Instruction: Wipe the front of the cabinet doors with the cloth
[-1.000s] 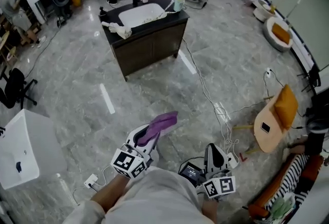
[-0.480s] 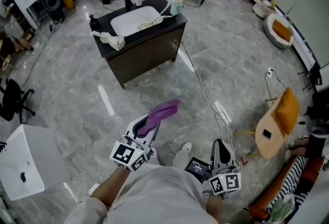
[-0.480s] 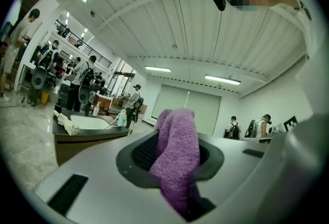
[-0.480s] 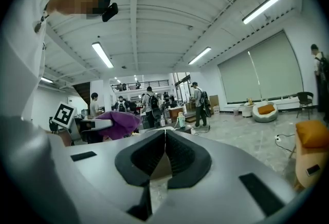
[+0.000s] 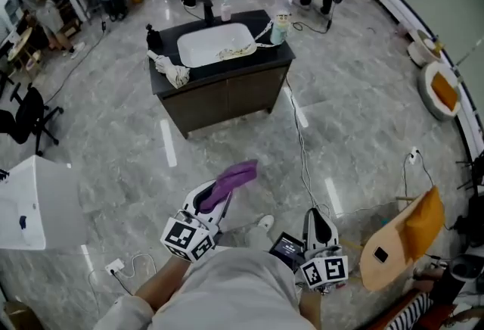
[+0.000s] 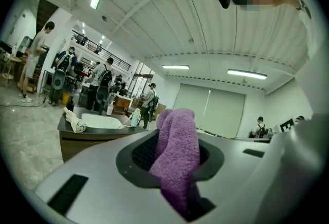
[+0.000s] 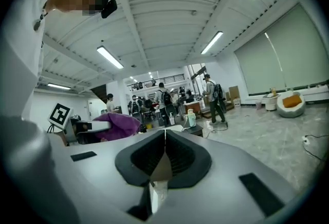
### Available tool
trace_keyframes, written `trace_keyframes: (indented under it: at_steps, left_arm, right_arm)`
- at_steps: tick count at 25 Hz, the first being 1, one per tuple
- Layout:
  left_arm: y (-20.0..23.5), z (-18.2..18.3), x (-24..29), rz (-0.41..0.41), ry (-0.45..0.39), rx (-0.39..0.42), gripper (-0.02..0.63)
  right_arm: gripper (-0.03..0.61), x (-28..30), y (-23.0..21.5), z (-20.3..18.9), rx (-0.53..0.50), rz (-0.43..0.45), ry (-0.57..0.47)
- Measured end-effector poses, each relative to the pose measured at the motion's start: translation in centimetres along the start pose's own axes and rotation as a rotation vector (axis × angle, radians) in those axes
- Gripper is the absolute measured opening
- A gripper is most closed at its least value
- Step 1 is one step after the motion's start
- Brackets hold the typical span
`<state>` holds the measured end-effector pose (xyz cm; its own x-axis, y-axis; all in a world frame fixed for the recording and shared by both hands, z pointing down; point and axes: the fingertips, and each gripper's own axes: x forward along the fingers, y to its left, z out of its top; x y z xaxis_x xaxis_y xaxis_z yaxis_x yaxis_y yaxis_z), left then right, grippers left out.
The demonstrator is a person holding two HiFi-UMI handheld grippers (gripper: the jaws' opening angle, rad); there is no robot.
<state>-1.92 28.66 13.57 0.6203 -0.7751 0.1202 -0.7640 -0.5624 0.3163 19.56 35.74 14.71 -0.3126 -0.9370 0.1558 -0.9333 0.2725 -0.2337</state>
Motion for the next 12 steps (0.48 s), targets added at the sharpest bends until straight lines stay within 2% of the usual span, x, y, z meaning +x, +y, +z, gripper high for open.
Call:
trace_keyframes:
  at_steps: [3, 7, 12]
  left_arm:
    - [-1.9, 1.4, 4.6, 0.041, -0.042, -0.007, 0.094]
    - [-3.5, 1.3, 8.4, 0.122, -0.069, -0.022, 0.094]
    - [-3.8, 0.8, 10.7, 0.196, -0.071, -0.031, 0.094]
  right_arm:
    - [0.028, 2.9, -4.1, 2.3, -0.027, 0.097, 0.004]
    - [0.028, 5.7, -8.3, 3.5, -0.074, 0.216, 0.025]
    - [0.028, 9.1, -12.4, 4.5, -0.084, 0.264, 0.028]
